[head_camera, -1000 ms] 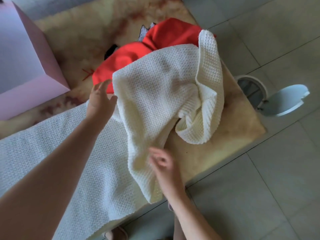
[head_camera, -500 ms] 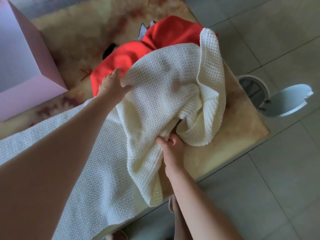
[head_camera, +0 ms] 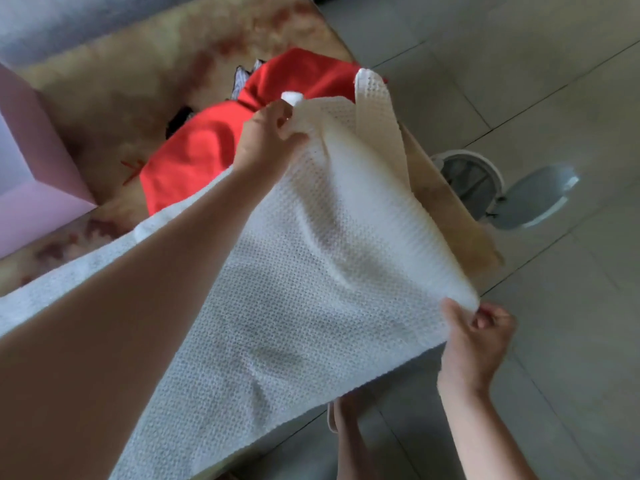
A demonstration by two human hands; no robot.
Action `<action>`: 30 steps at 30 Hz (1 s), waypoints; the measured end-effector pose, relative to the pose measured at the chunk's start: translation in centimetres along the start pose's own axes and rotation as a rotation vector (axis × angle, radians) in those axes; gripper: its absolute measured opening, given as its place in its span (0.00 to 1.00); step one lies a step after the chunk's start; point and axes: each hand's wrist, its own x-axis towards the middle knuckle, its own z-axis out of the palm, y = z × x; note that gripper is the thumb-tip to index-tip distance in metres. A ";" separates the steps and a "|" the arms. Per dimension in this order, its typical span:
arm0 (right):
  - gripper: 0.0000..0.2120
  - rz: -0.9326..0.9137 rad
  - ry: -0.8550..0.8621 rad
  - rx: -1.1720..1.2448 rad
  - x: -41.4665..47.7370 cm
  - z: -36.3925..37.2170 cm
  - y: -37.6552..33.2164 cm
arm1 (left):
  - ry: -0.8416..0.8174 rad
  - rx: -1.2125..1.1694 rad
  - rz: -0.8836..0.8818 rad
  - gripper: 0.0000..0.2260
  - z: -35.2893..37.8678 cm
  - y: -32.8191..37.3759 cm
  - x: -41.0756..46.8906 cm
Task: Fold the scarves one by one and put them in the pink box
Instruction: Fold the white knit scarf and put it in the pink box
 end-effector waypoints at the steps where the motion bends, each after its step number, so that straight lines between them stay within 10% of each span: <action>1: 0.18 0.031 -0.042 -0.027 0.1 0.1 0.5 | -0.017 -0.036 0.000 0.08 0.5 0.8 0.4; 9: 0.25 0.259 -0.410 -0.369 1.6 0.3 4.3 | 0.086 0.230 -0.190 0.23 3.8 2.9 2.3; 15: 0.22 0.418 -0.321 -0.060 6.8 1.1 0.3 | 0.014 0.414 0.059 0.19 5.2 4.9 3.6; 18: 0.09 0.352 -0.630 -0.182 7.7 3.4 -1.1 | -0.063 0.540 0.123 0.16 6.0 5.7 3.9; 26: 0.13 -0.197 -0.995 -0.563 1.1 4.6 0.9 | -0.170 0.549 0.095 0.25 6.0 4.8 2.6; 30: 0.15 -0.010 -1.175 -0.485 -1.2 4.3 0.3 | -0.132 0.670 0.088 0.23 5.4 3.9 2.1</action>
